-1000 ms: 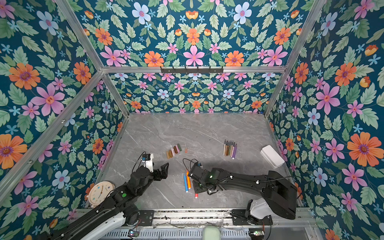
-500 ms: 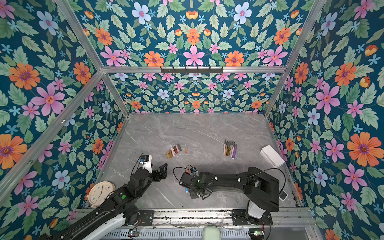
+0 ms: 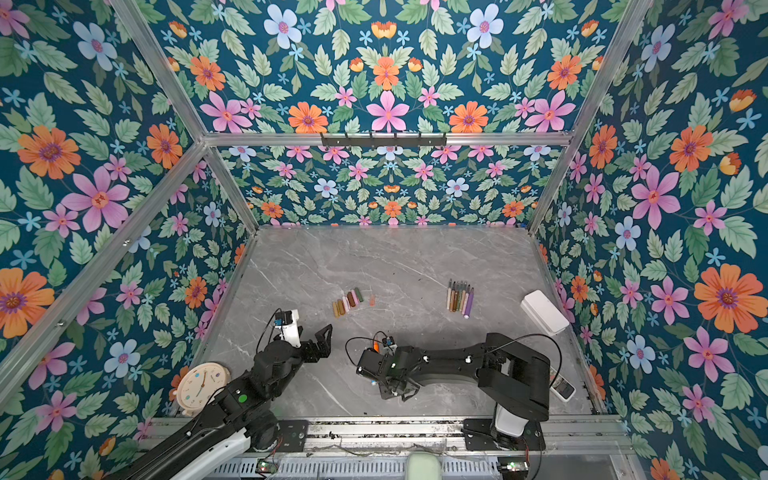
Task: Open the pen caps
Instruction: 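Move the right gripper to the pink highlighter and grasp it, then lift the pink highlighter with the right gripper while the left moves toward it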
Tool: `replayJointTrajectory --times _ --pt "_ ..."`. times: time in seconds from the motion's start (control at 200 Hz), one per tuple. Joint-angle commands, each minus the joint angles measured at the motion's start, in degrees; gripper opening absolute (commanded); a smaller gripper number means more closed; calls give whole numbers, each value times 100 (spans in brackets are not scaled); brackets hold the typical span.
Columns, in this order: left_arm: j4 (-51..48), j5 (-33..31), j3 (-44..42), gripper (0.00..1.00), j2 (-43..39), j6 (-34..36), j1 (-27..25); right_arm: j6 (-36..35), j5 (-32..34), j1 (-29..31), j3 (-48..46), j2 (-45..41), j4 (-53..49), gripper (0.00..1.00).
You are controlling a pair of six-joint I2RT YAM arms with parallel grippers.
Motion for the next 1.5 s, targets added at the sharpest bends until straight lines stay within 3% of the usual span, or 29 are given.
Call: replayJointTrajectory --times 0.0,0.155,0.365,0.48,0.785,1.035,1.495 --pt "-42 -248 -36 100 -160 -71 4 109 181 -25 -96 -272 -248 4" --pt "10 21 -30 100 -201 97 -3 -55 443 -298 -392 -1077 -308 3" --pt "517 1063 25 100 316 362 -1 -326 -277 -1027 -1209 -2074 1016 3" --pt "1259 1465 -177 100 575 6 -4 -379 -353 -1057 -1365 -2402 1299 4" --pt "2567 2248 90 100 2030 -849 -5 -349 -341 -1069 -1725 -2762 1394 3" --pt "2888 2821 450 100 3119 -1158 -1 -270 -364 -1067 -1962 -2991 1509 3" --pt "3297 3379 639 97 3688 -1353 -20 -425 -558 -1068 -2098 -2951 1762 4"
